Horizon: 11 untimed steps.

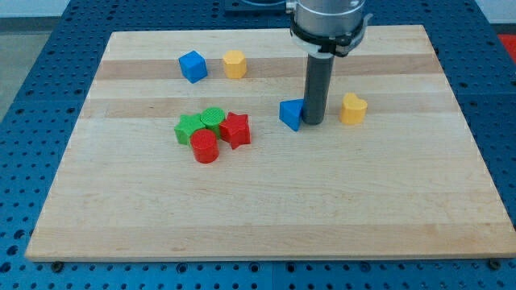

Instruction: Slide the blue triangle to the bottom side of the yellow hexagon

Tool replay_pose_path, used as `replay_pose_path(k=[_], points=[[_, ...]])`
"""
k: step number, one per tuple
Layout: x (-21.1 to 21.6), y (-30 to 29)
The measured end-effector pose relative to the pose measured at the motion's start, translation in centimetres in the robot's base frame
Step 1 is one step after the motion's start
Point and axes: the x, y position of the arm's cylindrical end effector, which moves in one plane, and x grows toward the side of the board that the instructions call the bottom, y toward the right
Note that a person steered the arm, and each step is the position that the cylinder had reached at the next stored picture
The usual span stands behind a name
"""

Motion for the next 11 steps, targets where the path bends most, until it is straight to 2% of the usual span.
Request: replay_pose_path(k=[1, 3, 5, 7, 11], points=[[0.0, -0.6], [4.5, -0.6], [1.5, -1.3], [0.8, -6.1], [-4.9, -6.7]])
